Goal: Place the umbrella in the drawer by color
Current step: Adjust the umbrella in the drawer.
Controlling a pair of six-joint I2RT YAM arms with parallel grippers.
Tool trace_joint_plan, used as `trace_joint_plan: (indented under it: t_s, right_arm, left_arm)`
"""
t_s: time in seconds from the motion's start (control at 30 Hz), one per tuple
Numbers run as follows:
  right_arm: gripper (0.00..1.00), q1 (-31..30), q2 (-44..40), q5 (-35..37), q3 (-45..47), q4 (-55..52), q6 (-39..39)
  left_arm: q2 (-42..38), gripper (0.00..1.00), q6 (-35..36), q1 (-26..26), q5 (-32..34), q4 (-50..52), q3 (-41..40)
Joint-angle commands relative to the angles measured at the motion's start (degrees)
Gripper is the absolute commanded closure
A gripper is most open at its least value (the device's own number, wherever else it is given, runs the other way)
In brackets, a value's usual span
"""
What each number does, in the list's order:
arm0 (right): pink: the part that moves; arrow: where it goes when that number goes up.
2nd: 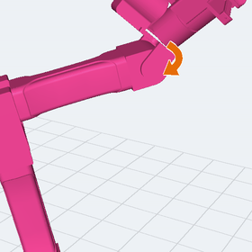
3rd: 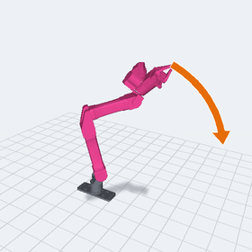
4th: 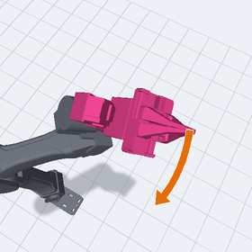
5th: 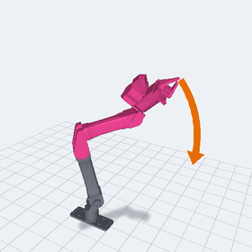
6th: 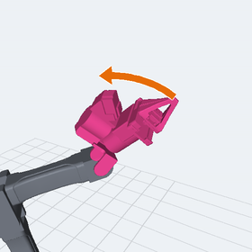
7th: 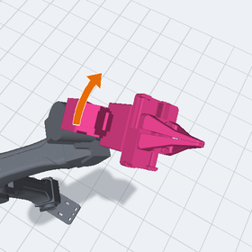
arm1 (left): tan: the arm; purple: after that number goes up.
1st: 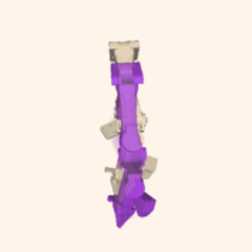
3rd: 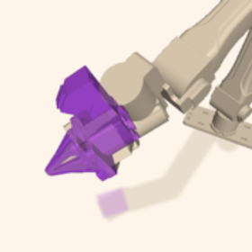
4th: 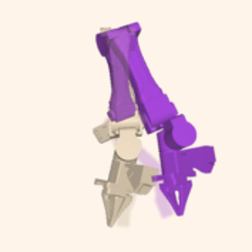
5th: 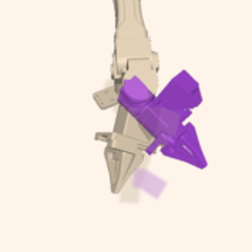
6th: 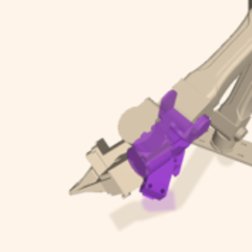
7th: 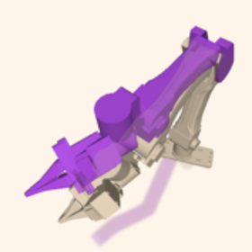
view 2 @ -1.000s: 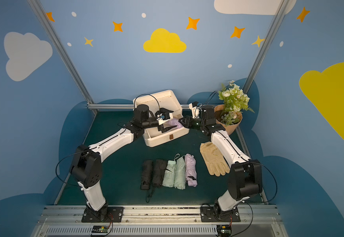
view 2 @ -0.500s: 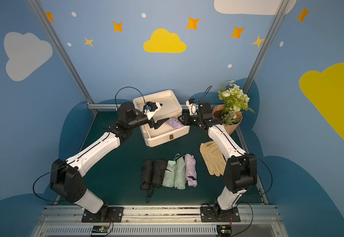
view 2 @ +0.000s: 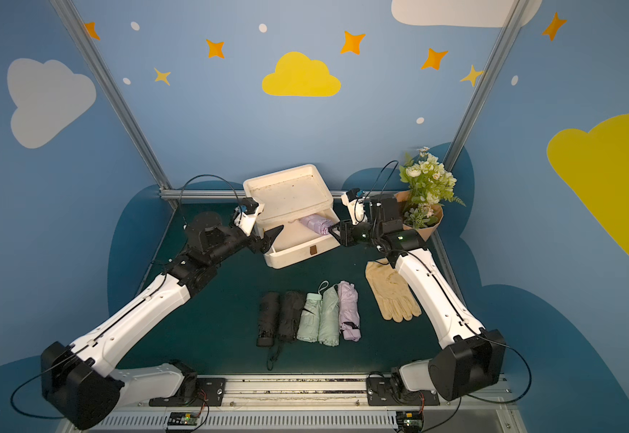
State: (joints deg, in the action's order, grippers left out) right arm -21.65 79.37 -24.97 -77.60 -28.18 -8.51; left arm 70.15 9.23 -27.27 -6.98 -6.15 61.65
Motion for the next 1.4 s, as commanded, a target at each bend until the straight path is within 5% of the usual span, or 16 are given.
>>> trace_joint_plan:
  t_s: [0.0, 0.87, 1.03, 1.37]
  right_arm:
    - [0.67, -1.1, 1.83, 2.48, 1.11, -1.66, 0.87]
    - [0.7, 0.25, 14.11, 7.48, -11.45, -2.27, 4.02]
    - [0.57, -0.54, 11.36, 6.25, -12.18, -4.6, 6.62]
    - [0.33, -6.32, 17.31, 19.04, -27.67, -23.29, 20.45]
  left_arm:
    - [-2.52, 0.15, -3.69, 0.13, 5.4, 1.21, -2.21]
    - [-4.63, 0.15, -2.73, 0.15, 9.32, 2.87, -5.66]
    - [-5.17, 0.15, -3.73, 0.28, 11.97, 4.34, -6.33]
    - [-6.83, 0.12, -9.46, 1.71, 15.42, 9.57, -6.22]
